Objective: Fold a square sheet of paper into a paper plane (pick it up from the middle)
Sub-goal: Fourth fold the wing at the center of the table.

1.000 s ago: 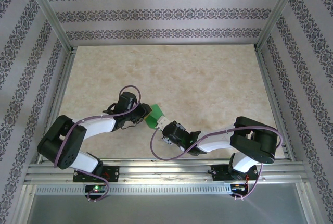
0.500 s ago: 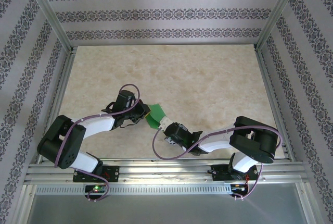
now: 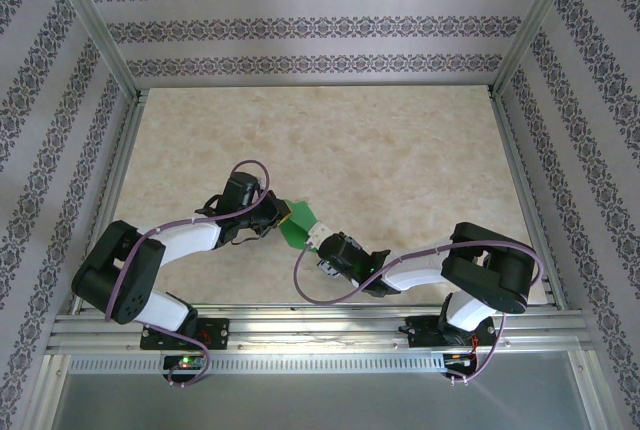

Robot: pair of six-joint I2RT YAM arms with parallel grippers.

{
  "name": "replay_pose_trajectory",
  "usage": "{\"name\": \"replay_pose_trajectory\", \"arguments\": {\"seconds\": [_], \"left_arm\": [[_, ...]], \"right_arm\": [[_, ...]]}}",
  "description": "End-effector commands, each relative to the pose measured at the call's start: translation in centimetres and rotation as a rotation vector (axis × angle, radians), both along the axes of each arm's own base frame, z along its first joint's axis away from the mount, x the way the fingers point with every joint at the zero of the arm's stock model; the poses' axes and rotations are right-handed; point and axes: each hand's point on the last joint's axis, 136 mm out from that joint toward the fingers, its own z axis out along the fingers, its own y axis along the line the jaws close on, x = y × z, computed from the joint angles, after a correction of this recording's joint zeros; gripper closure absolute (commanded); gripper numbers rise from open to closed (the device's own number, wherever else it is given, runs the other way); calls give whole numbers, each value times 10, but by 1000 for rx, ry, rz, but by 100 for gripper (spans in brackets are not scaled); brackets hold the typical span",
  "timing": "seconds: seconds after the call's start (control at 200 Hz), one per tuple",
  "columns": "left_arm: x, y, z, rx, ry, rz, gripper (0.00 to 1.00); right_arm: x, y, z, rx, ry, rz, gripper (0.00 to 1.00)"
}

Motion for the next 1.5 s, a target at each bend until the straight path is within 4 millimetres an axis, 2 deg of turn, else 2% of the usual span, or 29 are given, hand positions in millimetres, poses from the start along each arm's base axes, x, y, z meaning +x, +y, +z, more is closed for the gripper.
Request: {"name": "replay_pose_trajectory", "arguments": {"seconds": [0.0, 0.25, 0.649, 1.049, 1.169, 1.264, 1.379, 1.494], "left_arm": [[7, 3, 3, 7, -10, 2, 98], [7, 3, 1, 9, -5, 5, 98], [6, 6, -2, 12, 0, 14, 100], [7, 5, -1, 4, -3, 15, 100], [6, 6, 0, 2, -5, 19, 100], [7, 7, 3, 0, -15, 21, 93], [7, 14, 6, 20, -25, 35, 70], [4, 26, 9, 53, -29, 56, 62]], "right_arm": [[-2, -3, -1, 28, 26, -7, 90], [-5, 3, -1, 69, 59, -6, 88], [-6, 5, 10, 118, 48, 4, 82], [-5, 1, 2, 99, 64, -20, 87], [-5, 1, 2, 107, 73, -26, 92], [-5, 3, 1, 153, 119, -33, 97], [-5, 10, 0, 259, 241, -52, 100], [-6, 18, 0, 329, 336, -53, 100]]}}
